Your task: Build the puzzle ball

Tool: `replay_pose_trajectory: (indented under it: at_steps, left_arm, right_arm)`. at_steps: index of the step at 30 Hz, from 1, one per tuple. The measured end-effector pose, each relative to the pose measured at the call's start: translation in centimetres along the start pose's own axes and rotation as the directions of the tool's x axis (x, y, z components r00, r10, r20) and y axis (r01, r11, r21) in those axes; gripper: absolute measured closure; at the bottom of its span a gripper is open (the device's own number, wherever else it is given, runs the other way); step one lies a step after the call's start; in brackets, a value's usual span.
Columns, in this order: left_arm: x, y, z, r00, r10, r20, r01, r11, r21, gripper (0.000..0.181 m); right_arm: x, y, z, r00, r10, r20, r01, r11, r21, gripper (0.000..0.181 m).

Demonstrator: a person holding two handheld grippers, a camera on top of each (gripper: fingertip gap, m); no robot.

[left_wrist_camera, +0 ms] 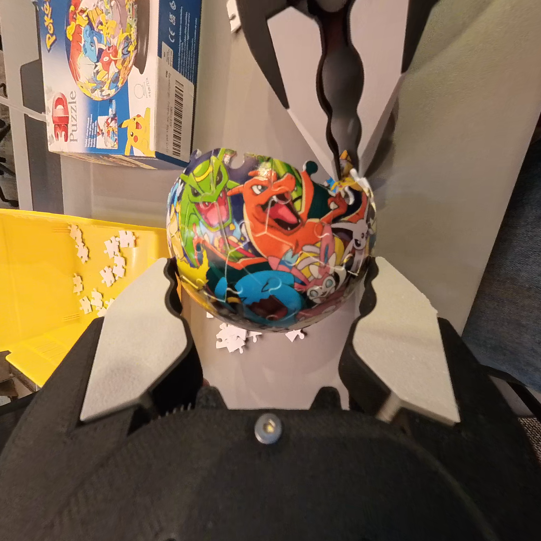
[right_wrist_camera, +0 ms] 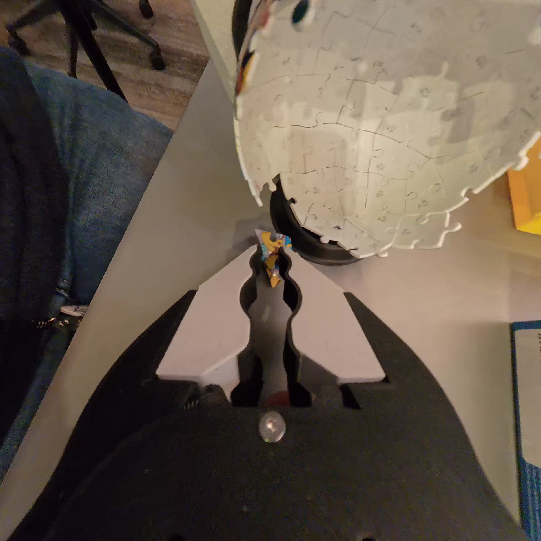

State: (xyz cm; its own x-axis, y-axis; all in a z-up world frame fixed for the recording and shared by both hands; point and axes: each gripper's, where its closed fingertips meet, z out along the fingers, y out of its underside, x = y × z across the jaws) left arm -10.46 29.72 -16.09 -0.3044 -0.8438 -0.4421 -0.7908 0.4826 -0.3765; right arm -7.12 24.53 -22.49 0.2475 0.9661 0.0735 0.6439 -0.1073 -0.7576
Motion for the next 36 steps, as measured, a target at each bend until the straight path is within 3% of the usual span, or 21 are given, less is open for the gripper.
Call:
replay_pose_trajectory:
  at_steps: [3,8,11,15,36]
  left_arm:
    - [0.0,0.0,0.0,1.0,0.002,0.0,-0.002,1.0,0.0,0.061]
    - [0.0,0.1,0.0,1.0,0.003,0.0,-0.003,1.0,-0.002,0.062]
    - [0.0,0.1,0.0,1.0,0.002,0.0,-0.002,1.0,-0.003,0.062]
    - [-0.1,0.0,0.0,1.0,0.004,-0.001,-0.004,1.0,-0.002,0.061]
    - [-0.1,0.3,0.0,1.0,0.0,0.01,0.0,1.0,-0.005,0.062]
  right_arm:
    - [0.5,0.0,-0.4,0.999,0.031,-0.008,-0.031,0.999,0.01,0.174]
    - [2.3,-0.5,-1.9,0.972,0.234,0.019,-0.235,0.969,0.079,0.181]
    - [3.9,0.0,-3.2,0.887,0.455,0.078,-0.462,0.88,0.114,0.181]
    - [5.4,3.2,-3.7,0.792,0.609,0.05,-0.61,0.791,0.034,0.181]
    - [4.7,2.8,-3.5,0.812,0.58,0.066,-0.581,0.814,0.002,0.181]
